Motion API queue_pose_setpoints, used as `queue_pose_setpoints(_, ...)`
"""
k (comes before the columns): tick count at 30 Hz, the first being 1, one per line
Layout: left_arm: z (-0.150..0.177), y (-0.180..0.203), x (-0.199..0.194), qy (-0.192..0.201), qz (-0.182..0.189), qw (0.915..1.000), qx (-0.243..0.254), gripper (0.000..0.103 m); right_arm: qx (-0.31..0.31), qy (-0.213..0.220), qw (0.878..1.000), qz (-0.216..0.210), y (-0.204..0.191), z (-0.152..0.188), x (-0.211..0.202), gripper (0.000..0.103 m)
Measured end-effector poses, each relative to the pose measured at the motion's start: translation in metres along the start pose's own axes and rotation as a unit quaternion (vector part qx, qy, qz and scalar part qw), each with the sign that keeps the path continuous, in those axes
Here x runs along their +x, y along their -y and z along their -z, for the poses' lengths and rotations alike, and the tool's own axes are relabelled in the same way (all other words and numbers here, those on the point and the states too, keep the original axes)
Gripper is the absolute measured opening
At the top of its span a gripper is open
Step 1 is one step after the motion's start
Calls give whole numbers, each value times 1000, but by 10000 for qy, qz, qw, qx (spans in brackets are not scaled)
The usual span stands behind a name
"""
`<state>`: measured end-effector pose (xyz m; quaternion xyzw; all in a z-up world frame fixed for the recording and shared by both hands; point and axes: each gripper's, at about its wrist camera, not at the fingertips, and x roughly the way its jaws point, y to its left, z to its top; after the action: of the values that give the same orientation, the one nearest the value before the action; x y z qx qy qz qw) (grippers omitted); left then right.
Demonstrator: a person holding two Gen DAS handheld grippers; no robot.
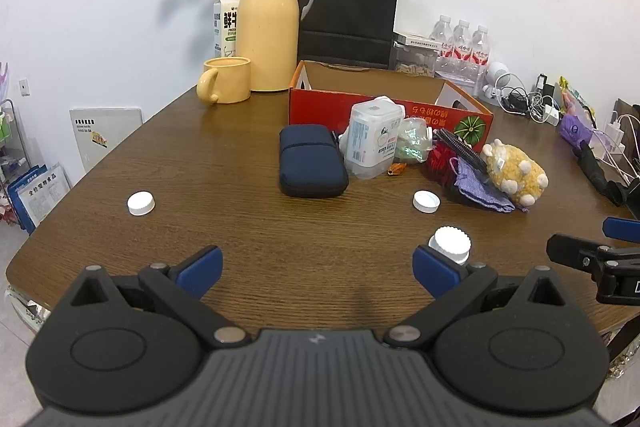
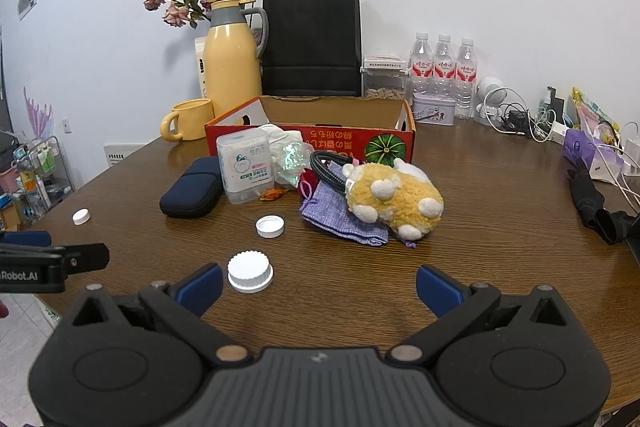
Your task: Organize objects
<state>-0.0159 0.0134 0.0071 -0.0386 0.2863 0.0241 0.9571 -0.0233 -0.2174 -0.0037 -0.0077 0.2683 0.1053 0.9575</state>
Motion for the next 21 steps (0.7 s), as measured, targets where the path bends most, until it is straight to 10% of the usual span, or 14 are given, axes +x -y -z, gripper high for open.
queue_pose_setpoints(21, 2, -1, 1, -1, 13, 10000, -18, 103, -2, -11, 10000, 4, -1, 1, 1, 103)
